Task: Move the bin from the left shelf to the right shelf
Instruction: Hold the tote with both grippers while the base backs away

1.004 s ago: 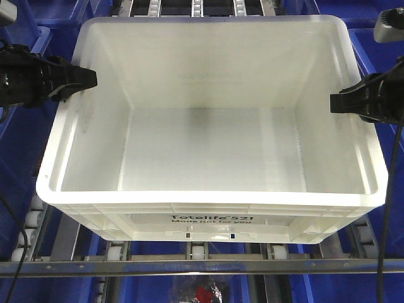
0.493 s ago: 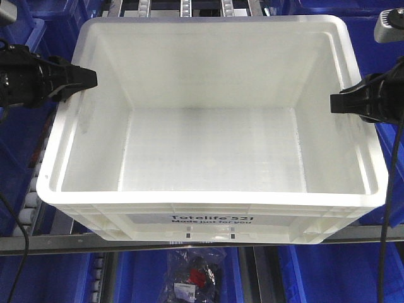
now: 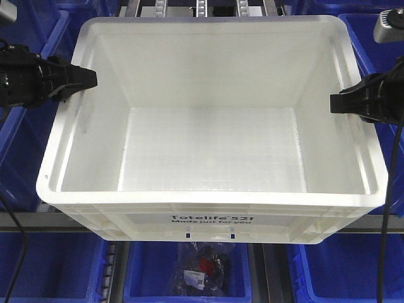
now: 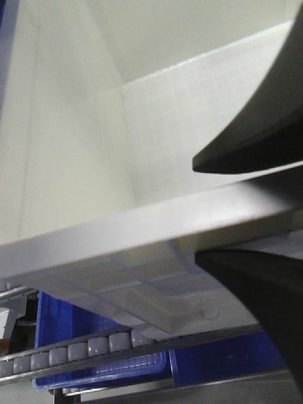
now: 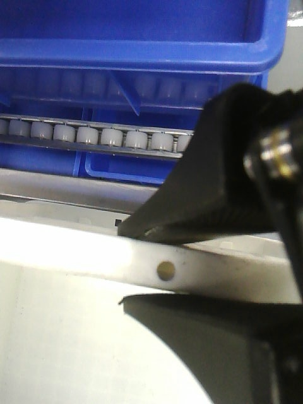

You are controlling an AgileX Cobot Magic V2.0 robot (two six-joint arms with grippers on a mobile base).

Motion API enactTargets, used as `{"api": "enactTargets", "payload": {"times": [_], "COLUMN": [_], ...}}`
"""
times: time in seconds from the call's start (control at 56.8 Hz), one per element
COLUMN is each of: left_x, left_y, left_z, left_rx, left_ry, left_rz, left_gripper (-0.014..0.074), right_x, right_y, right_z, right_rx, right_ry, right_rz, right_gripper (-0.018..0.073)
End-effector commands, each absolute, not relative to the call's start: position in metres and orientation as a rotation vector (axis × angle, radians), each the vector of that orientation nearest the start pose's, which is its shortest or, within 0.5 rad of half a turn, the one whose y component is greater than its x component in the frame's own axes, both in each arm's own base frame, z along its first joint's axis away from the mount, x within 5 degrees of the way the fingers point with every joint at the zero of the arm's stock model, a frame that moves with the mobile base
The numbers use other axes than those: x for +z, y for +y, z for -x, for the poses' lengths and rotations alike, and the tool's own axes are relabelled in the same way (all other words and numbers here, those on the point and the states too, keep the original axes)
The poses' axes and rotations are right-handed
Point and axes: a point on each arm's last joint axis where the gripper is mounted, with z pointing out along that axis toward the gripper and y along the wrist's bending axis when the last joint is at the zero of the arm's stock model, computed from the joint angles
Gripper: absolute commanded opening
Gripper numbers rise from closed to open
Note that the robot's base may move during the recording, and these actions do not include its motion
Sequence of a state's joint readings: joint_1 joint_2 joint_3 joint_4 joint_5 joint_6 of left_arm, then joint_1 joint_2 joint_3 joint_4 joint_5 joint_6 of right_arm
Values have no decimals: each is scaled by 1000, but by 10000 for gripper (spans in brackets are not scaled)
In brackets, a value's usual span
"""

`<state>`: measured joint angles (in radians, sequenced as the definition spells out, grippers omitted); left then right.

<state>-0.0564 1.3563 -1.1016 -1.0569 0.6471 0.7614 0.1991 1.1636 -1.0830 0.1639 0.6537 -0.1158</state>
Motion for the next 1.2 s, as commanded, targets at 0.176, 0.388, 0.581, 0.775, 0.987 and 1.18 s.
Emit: {"api": "enactTargets", "payload": {"times": [0.176, 0.388, 0.581, 0.775, 0.987, 1.18], "left_x": [383, 383, 383, 383, 383, 383], "left_y": [-93, -93, -93, -93, -93, -93], "left_z": [-265, -265, -265, -265, -265, -265], "left_rx": [-1058, -1058, -1058, -1058, -1058, -1058], "left_ry": [1994, 1994, 1994, 1994, 1994, 1994], "left_rz": [-324, -324, -324, -324, -324, -324], "left_gripper": [-3, -3, -3, -3, -3, -3], "right_x": [402, 402, 402, 402, 402, 402], "right_y": [71, 71, 71, 71, 71, 71], "right_z": [-236, -236, -236, -236, -236, -236], "right_rx": [413, 413, 413, 413, 413, 413], "right_ry": [1983, 1983, 1983, 1983, 1983, 1983], "right_rz": [185, 185, 185, 185, 185, 185], "right_gripper": [-4, -4, -4, -4, -4, -4]}}
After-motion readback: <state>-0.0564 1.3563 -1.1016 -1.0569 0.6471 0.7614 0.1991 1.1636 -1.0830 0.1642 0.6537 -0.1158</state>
